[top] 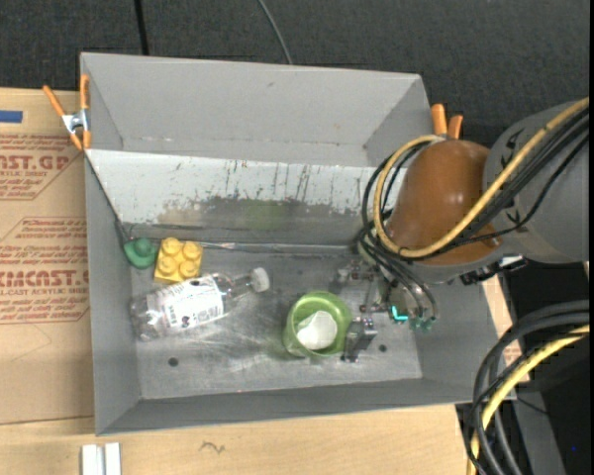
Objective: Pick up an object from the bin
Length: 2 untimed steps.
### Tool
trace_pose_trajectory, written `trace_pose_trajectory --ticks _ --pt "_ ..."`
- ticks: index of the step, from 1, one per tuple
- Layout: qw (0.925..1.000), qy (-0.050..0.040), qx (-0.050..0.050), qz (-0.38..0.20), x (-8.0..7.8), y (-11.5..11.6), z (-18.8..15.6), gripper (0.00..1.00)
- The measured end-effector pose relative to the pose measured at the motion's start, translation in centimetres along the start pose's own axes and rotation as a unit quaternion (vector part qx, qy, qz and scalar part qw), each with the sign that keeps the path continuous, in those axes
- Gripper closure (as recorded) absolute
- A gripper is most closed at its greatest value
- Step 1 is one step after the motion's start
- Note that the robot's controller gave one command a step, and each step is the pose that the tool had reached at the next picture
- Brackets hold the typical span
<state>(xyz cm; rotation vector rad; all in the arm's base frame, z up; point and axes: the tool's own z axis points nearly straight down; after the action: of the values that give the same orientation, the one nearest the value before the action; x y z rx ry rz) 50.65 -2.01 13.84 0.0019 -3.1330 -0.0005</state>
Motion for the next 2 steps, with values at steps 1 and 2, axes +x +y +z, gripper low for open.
trace_pose_trajectory --ticks 1,2 --pt "1.0000 -0.0042 0.000 0.000 -0.2 0.0 -0.3 0.00" --pt "0.9972 -0.0065 0.004 -0.074 -2.5 2.2 3.1 0.00"
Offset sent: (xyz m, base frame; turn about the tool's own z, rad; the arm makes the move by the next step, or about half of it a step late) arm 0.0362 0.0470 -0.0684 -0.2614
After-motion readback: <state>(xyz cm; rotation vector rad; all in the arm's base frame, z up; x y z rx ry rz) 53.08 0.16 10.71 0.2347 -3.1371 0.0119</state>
